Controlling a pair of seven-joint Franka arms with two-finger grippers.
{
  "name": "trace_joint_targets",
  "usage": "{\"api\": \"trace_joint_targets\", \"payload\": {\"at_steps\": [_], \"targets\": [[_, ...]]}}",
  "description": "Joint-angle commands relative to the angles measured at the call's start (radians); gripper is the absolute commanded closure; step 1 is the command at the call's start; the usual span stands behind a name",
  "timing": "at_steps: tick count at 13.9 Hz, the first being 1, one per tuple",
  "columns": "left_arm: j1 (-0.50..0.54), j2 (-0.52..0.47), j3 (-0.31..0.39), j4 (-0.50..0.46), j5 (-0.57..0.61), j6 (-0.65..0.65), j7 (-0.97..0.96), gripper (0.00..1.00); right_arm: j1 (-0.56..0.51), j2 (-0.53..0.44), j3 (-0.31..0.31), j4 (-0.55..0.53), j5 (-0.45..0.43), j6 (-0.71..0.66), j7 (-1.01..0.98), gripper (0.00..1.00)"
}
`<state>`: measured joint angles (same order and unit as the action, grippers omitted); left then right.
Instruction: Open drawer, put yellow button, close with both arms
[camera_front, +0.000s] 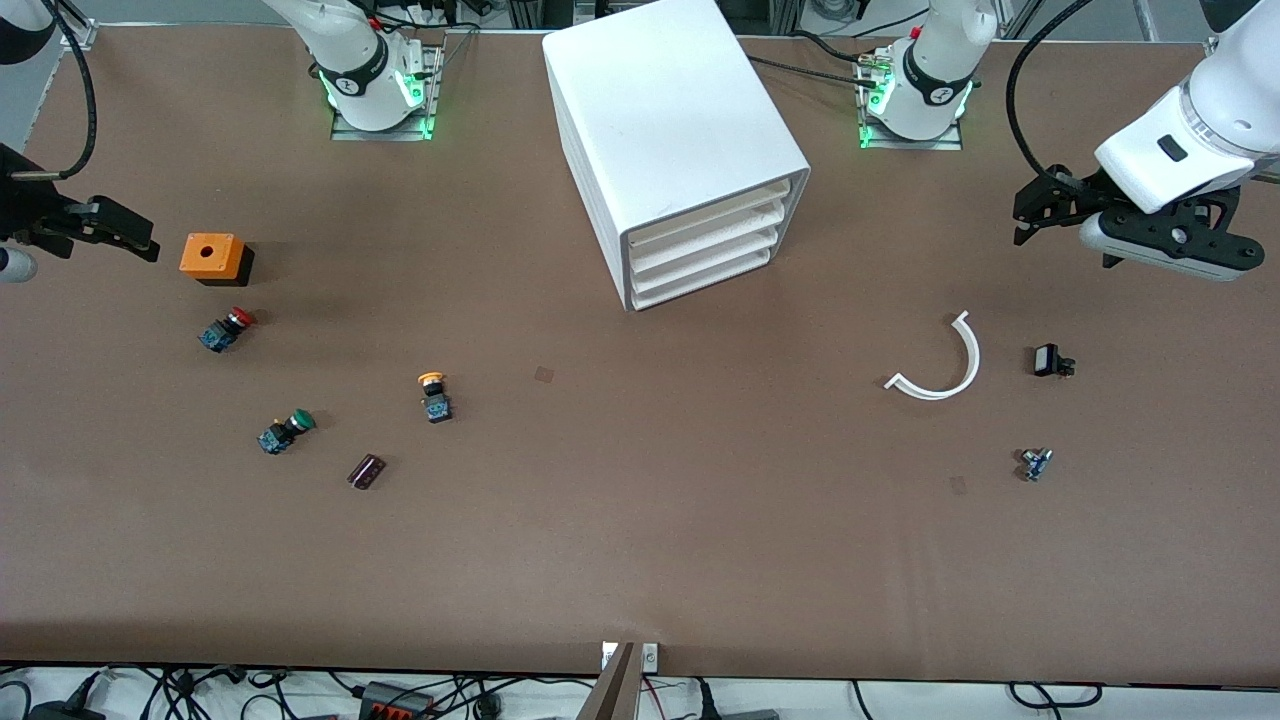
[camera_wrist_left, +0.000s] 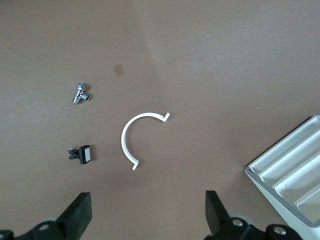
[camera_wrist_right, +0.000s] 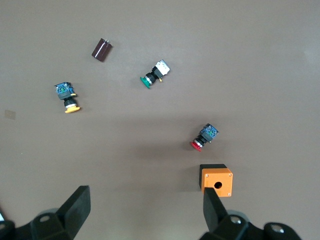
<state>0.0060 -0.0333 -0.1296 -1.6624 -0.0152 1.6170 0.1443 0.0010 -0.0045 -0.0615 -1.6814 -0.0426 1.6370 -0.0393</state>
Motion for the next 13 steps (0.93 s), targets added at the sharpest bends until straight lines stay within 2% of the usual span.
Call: {"api": "trace_joint_targets", "payload": {"at_steps": [1,9,13], "targets": [[0.000,0.006,0.001,0.024,-0.009,-0.023,0.004,0.00,-0.003,-0.011,0.005,-0.011,-0.011,0.003,0.003,0.00],[0.000,0.009,0.001,0.024,-0.014,-0.025,0.008,0.00,0.002,0.030,0.009,-0.009,-0.006,-0.020,-0.014,0.00],[-0.004,0.050,0.001,0.049,-0.070,-0.184,0.014,0.00,0.066,0.099,0.014,-0.009,-0.002,-0.020,-0.014,0.00]]}}
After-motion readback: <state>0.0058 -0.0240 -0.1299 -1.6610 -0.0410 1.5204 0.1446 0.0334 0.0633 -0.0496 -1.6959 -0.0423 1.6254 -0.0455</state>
